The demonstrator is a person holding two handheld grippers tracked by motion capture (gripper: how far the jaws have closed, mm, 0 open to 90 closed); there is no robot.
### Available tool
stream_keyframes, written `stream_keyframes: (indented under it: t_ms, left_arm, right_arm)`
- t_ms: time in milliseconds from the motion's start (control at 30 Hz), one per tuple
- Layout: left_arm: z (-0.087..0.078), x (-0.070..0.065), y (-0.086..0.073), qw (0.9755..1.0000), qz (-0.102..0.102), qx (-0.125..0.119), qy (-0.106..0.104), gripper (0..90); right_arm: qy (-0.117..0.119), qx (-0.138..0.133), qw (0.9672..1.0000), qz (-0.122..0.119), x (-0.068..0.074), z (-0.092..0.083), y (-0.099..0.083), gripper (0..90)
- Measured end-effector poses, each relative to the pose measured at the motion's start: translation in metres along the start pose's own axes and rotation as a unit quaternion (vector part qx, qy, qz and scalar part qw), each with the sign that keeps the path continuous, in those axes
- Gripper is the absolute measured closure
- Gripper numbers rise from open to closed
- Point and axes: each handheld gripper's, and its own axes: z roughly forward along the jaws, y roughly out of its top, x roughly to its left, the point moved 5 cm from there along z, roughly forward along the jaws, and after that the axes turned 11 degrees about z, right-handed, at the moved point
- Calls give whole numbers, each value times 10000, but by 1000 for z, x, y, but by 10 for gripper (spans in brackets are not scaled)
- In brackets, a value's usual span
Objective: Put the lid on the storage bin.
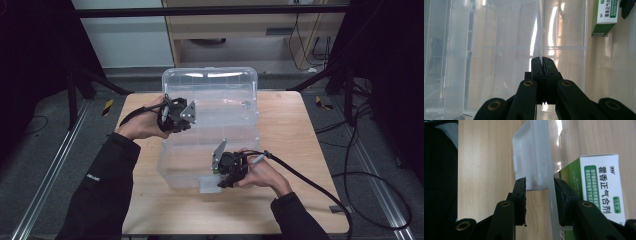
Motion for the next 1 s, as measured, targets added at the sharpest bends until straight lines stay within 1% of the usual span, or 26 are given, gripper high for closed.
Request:
stream_keyframes:
  t_ms: [267,300,400,567,600,633,700,767,833,900,1000]
  left_arm:
    - [-3,-13,1,10000,-6,-23,-24,884]
    - [-4,-16,1,10000,-53,-54,-45,885]
    - [-4,-21,0,9999,-91,-109,-64,885]
    - [-5,-30,2,9999,-72,-75,-102,884]
    - [-5,-31,2,9999,-48,-69,-107,883]
    - [-5,-33,2,9999,-61,-103,-125,884]
    - [-5,-36,1,9998,-66,-86,-135,884]
    - [-5,-38,1,9999,-70,-77,-114,882]
    - [-5,-40,1,9998,-97,-101,-123,880]
    - [-6,-42,0,9998,-114,-91,-153,880]
    - [-6,-44,0,9997,-107,-140,-142,879]
  right_arm:
    - [-8,-26,10000,0,0,0,0,649]
    - [7,-37,10000,18,1,0,0,649]
    - [0,-33,10000,3,1,0,-1,649]
    - [-7,-26,10000,-6,1,0,-1,647]
    - [-35,-19,10000,-14,1,-1,-1,646]
    - [-61,-20,10000,-24,2,-1,-1,645]
    - [-66,-49,10000,-36,3,-1,-1,642]
    - [-122,-63,9999,-67,3,-1,-1,638]
    - [-129,-82,9998,-108,4,-1,-1,634]
    - [-163,-106,9998,-95,5,-2,-2,632]
    - [-166,-126,9997,-99,5,-3,-3,629]
